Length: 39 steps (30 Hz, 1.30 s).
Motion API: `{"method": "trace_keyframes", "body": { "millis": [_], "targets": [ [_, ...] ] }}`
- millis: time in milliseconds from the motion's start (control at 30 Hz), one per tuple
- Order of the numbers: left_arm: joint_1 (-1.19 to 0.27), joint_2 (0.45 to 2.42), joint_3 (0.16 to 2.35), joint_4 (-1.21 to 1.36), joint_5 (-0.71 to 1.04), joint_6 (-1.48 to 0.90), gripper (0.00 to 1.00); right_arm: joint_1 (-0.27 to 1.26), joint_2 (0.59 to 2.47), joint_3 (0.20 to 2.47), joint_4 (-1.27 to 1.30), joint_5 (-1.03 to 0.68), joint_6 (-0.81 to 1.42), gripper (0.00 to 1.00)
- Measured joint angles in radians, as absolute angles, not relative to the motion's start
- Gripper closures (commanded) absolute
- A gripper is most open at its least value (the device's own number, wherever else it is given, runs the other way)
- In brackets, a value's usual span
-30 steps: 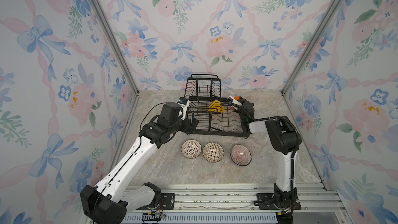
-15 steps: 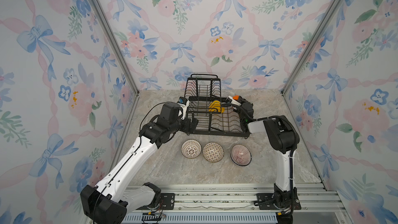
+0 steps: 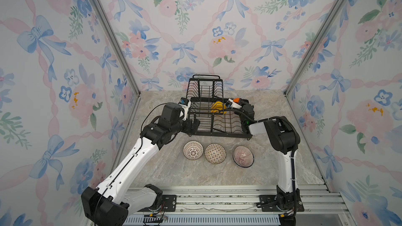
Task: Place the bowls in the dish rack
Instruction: 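Lower the orange bowl into the rack slots beside the yellow bowl with the right gripper, then open the right gripper and lift it away from the orange bowl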
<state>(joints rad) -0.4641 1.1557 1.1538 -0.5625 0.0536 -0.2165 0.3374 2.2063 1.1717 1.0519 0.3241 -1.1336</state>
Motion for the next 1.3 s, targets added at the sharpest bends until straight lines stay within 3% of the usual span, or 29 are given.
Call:
{"method": "trace_keyframes", "body": {
  "millis": [267, 633, 767, 900, 1000, 1033, 1300],
  "targets": [
    [-0.464, 1.156, 1.154, -0.562, 0.054, -0.216, 0.02, 0.336, 2.206, 1.172, 1.049, 0.323, -1.115, 0.86],
    [-0.462, 1.156, 1.154, -0.562, 0.054, -0.216, 0.02, 0.335, 2.206, 1.172, 1.043, 0.321, -1.085, 0.78],
    [-0.461, 1.156, 1.154, -0.562, 0.054, -0.216, 0.02, 0.335, 2.205, 1.172, 1.039, 0.321, -1.08, 0.71],
    [-0.461, 1.155, 1.154, -0.562, 0.054, -0.216, 0.02, 0.332, 2.195, 1.169, 1.025, 0.319, -1.069, 0.55],
    [-0.461, 1.152, 1.151, -0.562, 0.054, -0.217, 0.02, 0.328, 2.166, 1.157, 1.001, 0.315, -1.055, 0.22],
    [-0.461, 1.15, 1.149, -0.562, 0.054, -0.216, 0.02, 0.328, 2.153, 1.151, 0.996, 0.313, -1.052, 0.17],
    [-0.45, 1.132, 1.121, -0.562, 0.054, -0.217, 0.02, 0.328, 2.038, 1.1, 0.959, 0.309, -1.009, 0.0]
  ]
}}
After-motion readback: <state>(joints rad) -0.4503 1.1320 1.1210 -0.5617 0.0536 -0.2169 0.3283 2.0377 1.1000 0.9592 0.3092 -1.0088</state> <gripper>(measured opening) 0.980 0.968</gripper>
